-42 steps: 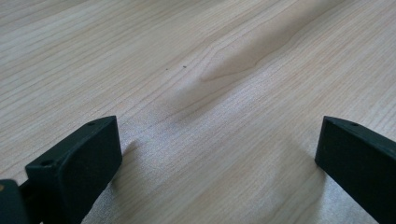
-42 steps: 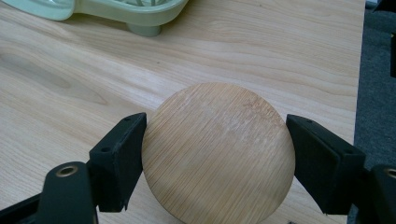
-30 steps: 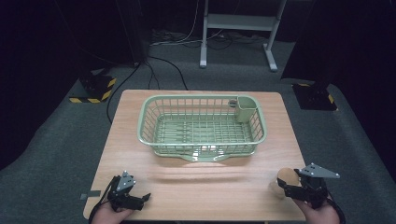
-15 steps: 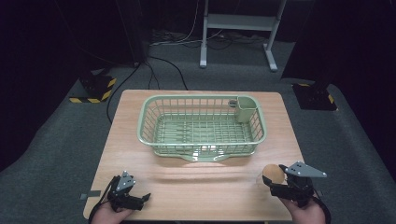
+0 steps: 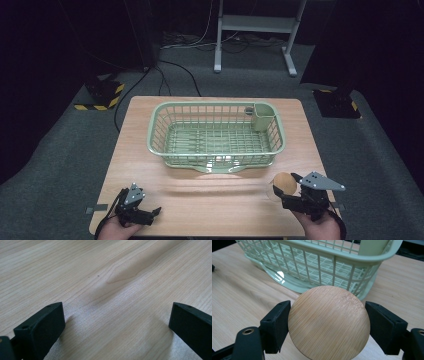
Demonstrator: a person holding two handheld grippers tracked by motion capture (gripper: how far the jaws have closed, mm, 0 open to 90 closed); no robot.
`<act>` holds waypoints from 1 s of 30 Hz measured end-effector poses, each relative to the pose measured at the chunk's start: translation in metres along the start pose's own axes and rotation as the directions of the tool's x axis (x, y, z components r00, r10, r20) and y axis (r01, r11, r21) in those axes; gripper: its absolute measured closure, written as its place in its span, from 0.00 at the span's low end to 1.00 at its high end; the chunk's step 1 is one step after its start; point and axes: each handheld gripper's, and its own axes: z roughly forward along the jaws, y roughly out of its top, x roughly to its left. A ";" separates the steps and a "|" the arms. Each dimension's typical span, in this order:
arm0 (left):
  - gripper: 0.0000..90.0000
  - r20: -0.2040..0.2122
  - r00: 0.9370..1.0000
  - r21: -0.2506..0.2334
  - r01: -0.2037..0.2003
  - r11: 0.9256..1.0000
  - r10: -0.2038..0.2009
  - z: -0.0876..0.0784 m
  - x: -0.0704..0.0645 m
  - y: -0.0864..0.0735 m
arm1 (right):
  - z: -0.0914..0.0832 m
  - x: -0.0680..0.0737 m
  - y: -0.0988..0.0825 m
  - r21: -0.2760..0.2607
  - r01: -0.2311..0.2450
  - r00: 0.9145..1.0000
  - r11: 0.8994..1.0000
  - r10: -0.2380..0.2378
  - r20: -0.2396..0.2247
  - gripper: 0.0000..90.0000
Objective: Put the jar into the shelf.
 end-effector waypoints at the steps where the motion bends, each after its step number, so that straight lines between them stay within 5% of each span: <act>1: 0.01 0.001 1.000 0.000 -0.001 1.000 0.001 0.000 0.000 0.000 | -0.001 0.002 0.003 -0.007 0.000 1.000 1.000 0.000 -0.002 0.26; 30: 0.01 0.006 1.000 0.000 -0.005 1.000 0.005 0.000 0.000 0.000 | -0.006 0.019 0.062 -0.115 0.070 0.998 0.991 -0.070 -0.002 0.26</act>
